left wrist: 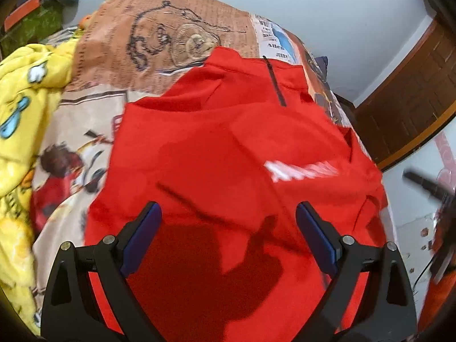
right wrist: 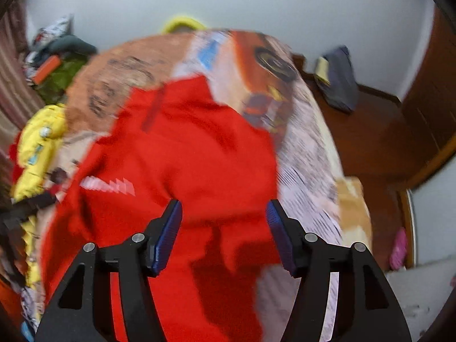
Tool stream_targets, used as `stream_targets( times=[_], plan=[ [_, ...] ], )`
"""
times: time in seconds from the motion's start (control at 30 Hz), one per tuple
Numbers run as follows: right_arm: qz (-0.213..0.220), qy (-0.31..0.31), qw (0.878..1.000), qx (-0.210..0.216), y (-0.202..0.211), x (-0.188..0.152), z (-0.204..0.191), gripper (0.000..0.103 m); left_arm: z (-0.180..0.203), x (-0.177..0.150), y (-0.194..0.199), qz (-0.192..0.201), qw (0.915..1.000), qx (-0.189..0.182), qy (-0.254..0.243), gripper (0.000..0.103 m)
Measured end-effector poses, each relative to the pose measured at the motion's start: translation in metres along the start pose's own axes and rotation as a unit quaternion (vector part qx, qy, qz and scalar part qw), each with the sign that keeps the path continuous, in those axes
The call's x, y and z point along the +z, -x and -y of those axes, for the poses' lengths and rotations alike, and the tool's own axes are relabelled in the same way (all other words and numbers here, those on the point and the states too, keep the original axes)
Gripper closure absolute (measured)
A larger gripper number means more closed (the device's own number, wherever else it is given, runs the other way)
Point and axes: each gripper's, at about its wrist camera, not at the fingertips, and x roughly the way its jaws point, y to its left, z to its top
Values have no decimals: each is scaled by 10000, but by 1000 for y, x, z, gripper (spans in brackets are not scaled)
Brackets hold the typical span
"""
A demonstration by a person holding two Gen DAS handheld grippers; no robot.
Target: Fold large clothes
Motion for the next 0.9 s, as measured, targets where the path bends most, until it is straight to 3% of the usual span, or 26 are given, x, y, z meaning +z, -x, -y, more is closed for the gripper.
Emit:
stream_targets(
  times=[0.17, 0.27, 0.33, 0.37, 0.43, 0.53, 0.7, 0.9],
  plan=[
    [-354, -169, 9992, 112, -25, -26, 20, 45, 1, 29, -49, -409, 9985, 243, 254, 9],
    [-395, -296, 9984, 260, -36, -32, 23, 45, -8, 38, -78, -685, 9957, 282, 564, 31],
    [-351, -316, 9986, 243, -39, -34, 23, 45, -15, 43, -87, -735, 9938, 114, 831, 55],
    [-312, -290, 9989, 219, -39, -32, 20, 45, -16, 45, -88, -709, 9935, 105, 885, 62],
    [-205, -232, 9991, 277, -37, -31, 18, 45, -14, 53, -87, -694, 9942, 180, 799, 98],
    [-69, -233, 9989, 393, -35, -24, 18, 45, -3, 65, -73, -502, 9964, 89, 677, 98],
    [41, -405, 9977, 548, -38, -12, 16, 45, 37, 91, -13, 313, 9985, -383, 230, 99],
    [-98, -470, 9971, 598, -48, -5, 8, 45, 68, 103, 61, 1400, 9878, -587, -337, 99]
  ],
)
